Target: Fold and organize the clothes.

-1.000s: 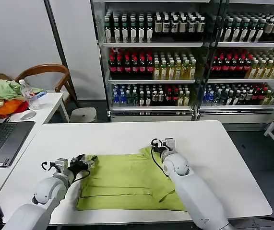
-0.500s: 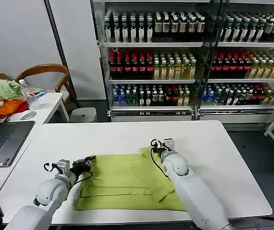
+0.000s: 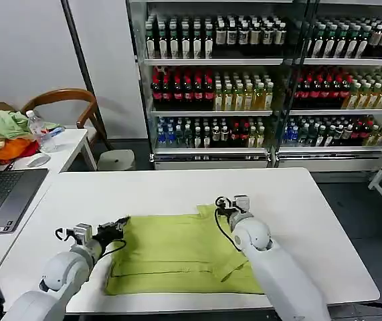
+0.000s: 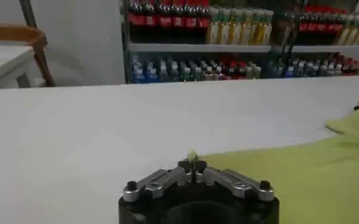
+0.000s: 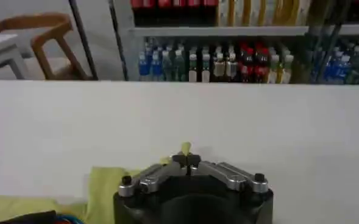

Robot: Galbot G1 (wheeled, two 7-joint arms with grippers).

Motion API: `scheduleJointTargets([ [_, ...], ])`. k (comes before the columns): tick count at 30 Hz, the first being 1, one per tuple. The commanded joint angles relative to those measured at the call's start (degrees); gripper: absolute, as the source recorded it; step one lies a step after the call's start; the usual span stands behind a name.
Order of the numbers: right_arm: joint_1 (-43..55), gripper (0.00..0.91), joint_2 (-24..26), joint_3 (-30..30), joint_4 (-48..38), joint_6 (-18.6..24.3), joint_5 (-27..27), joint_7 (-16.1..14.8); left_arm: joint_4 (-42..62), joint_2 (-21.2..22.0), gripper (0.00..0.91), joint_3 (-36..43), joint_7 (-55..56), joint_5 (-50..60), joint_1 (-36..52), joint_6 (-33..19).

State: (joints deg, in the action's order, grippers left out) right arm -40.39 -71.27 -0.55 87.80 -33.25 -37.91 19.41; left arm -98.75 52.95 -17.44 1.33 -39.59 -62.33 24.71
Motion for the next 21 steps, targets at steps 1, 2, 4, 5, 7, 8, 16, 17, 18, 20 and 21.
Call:
scheduleJointTargets([
  [1,-8.1,0.0,5.9,-2.0,16.9,0.1,-1.2,1.1,-8.4,-0.7,0.04,-3.3,0.0,-0.1,-7.4,-0.8],
  [2,-9.0,0.0,6.3,-2.4,17.8,0.1,-1.2,1.3,-9.4,-0.6,0.04,-3.7,0.0,0.0,-8.9,-1.0],
  [4,-11.4,0.0,7.0,-3.0,20.1,0.1,-1.0,1.3,-10.3,-0.4,0.04,-4.3,0.1,0.1,-10.5,-1.4],
  [5,-13.1,0.0,7.3,-3.5,21.5,0.1,-0.7,1.3,-10.8,-0.3,0.04,-4.7,0.2,0.1,-11.2,-1.5],
  [7,-15.0,0.0,7.8,-3.9,22.8,0.2,-0.2,1.2,-11.8,-0.1,0.04,-5.1,0.2,0.3,-13.1,-1.9],
  [8,-16.7,0.0,8.2,-4.1,24.3,0.2,0.6,1.1,-12.2,0.0,0.04,-5.3,0.4,0.6,-13.9,-2.2],
  [16,-24.3,0.0,9.7,-5.6,29.6,0.4,4.3,0.4,-15.9,0.8,0.04,-5.8,1.1,2.8,-19.3,-3.3],
  [17,-24.8,0.0,9.9,-5.8,29.5,0.5,4.5,0.3,-16.5,0.7,0.04,-5.9,1.1,3.7,-20.3,-3.4],
  [18,-24.9,0.0,10.0,-5.9,29.3,0.6,4.5,0.2,-17.1,0.6,0.04,-6.3,1.1,4.0,-21.3,-4.0],
  [20,-25.0,0.0,10.3,-6.0,28.4,0.9,5.2,0.0,-18.0,0.6,0.04,-6.7,1.1,4.1,-22.6,-4.3],
  [21,-25.0,0.0,10.4,-6.2,28.1,1.0,5.4,0.0,-18.4,0.6,0.04,-6.8,1.1,4.1,-23.0,-4.3],
])
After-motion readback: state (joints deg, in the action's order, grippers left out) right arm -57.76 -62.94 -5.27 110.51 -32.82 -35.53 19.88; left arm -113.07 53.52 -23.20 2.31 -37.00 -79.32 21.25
